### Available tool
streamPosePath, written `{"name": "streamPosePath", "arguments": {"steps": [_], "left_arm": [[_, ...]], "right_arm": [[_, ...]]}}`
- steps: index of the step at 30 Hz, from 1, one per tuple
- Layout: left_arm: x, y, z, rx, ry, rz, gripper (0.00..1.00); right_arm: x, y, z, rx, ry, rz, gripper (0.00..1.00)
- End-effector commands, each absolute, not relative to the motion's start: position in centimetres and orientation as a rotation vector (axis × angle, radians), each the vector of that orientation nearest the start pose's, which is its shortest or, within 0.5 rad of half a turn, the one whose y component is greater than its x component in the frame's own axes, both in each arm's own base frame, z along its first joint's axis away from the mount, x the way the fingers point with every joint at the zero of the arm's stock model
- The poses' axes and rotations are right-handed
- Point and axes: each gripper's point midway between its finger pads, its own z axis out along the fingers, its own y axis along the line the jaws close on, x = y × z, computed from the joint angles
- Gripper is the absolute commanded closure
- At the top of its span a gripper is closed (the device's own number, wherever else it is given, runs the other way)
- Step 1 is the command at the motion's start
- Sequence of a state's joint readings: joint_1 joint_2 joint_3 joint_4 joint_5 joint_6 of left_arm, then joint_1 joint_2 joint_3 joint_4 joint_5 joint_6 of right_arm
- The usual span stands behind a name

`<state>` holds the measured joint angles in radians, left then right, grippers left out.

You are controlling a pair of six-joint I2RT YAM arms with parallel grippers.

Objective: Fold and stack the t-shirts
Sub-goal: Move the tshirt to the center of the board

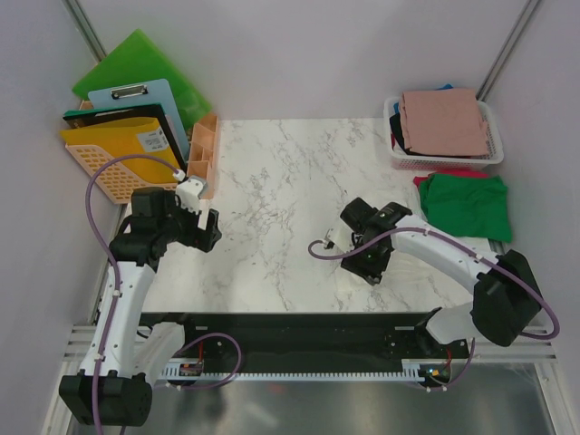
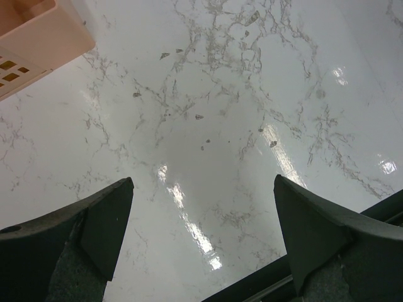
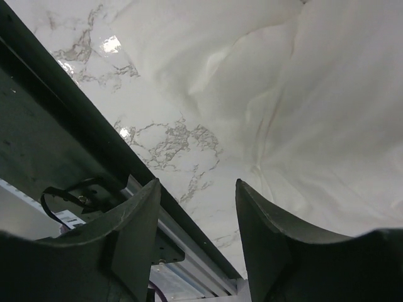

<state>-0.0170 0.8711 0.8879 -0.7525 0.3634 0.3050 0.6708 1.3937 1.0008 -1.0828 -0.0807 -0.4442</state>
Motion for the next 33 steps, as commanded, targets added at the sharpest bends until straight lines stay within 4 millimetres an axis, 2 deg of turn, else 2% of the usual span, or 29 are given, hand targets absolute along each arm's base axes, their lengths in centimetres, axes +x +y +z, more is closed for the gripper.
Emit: {"name": "streamPosePath", "arguments": {"steps": [1,8,11,16,19,21,22,23,24,25,28,30,33], "left_arm": [[25.3,-5.1,19.6,0.557,2.151,-0.229,0.00],[25.2,-5.1,19.8,0.557,2.145,-0.227,0.00],[25.0,-5.1,19.9,0.556,2.139,-0.223,0.00],[24.8,-5.1,20.1,0.557,2.127,-0.221,0.00],[24.7,-5.2,20.1,0.559,2.123,-0.223,0.00],[24.6,-5.2,20.1,0.559,2.122,-0.223,0.00],[24.6,-5.2,20.1,0.559,2.118,-0.224,0.00],[24.5,-5.2,20.2,0.559,2.117,-0.223,0.00],[24.5,-5.2,20.2,0.561,2.116,-0.222,0.00],[24.5,-5.2,20.2,0.560,2.115,-0.224,0.00],[24.4,-5.3,20.1,0.565,2.116,-0.229,0.00],[24.4,-5.3,19.8,0.567,2.119,-0.229,0.00],[24.3,-5.5,19.5,0.578,2.125,-0.246,0.00]], "right_arm": [[17.3,13.6,8.0,-1.623,2.551,0.094,0.41],[17.9,14.6,6.0,-1.682,2.571,0.037,0.30],[18.0,14.7,4.4,-1.716,2.607,0.015,0.30],[18.7,15.4,3.6,-1.711,2.608,0.018,0.30],[18.8,15.6,3.2,-1.707,2.606,0.017,0.35],[18.9,15.6,2.9,-1.702,2.615,0.016,0.55],[19.3,15.4,2.8,-1.693,2.611,-0.018,0.82],[19.3,15.5,2.8,-1.684,2.611,-0.017,0.91],[19.2,15.4,2.8,-1.683,2.614,-0.020,0.95],[19.3,15.4,2.9,-1.677,2.614,-0.024,0.99],[19.7,16.0,4.3,-1.663,2.576,-0.014,1.00],[20.1,17.1,6.4,-1.632,2.519,0.025,1.00],[21.7,20.0,12.1,-1.542,2.375,0.094,1.00]]}}
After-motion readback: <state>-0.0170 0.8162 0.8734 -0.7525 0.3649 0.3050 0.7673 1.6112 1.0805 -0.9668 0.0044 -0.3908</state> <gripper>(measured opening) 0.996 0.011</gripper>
